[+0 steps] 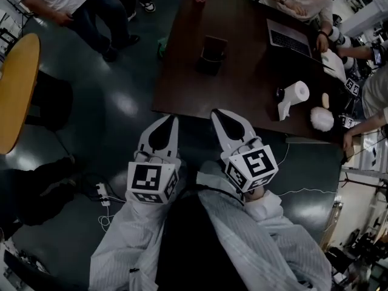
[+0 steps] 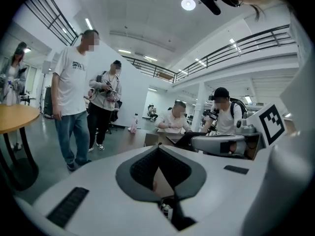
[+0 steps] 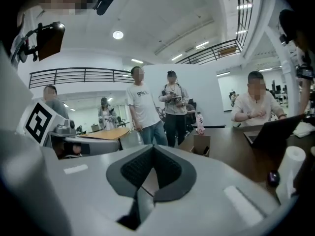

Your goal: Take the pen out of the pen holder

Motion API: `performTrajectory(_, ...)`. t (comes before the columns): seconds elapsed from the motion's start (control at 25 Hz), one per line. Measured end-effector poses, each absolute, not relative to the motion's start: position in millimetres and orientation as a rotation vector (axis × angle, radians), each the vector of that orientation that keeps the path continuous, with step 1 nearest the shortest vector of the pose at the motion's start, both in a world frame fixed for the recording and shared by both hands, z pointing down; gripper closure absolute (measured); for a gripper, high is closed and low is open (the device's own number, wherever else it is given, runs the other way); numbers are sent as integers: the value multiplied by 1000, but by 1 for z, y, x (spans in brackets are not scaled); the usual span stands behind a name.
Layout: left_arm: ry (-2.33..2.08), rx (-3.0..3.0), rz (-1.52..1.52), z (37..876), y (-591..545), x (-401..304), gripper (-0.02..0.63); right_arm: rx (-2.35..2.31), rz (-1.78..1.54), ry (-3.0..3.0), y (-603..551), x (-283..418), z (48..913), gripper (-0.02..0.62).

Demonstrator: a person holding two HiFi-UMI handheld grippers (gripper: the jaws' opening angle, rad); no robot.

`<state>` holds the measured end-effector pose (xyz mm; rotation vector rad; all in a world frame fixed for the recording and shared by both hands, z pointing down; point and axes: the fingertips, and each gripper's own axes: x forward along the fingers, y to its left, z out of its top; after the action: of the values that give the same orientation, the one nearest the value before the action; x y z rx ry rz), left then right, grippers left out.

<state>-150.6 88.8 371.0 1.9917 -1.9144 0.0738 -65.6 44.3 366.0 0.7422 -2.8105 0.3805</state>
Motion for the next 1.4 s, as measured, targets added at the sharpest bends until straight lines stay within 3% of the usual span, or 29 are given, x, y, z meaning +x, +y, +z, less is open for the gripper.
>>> performTrajectory(0.44, -1609, 2120, 133, 413, 14, -137, 601, 997, 492, -2666, -15, -65, 405, 594)
performTrajectory(0.92, -1657, 2184, 121, 394, -109, -130, 601, 1017, 443, -2685, -130, -52, 402, 594)
performTrajectory(1.4, -1593, 2192, 210, 411, -158, -137, 601, 1063, 543, -2589, -164, -59, 424, 592)
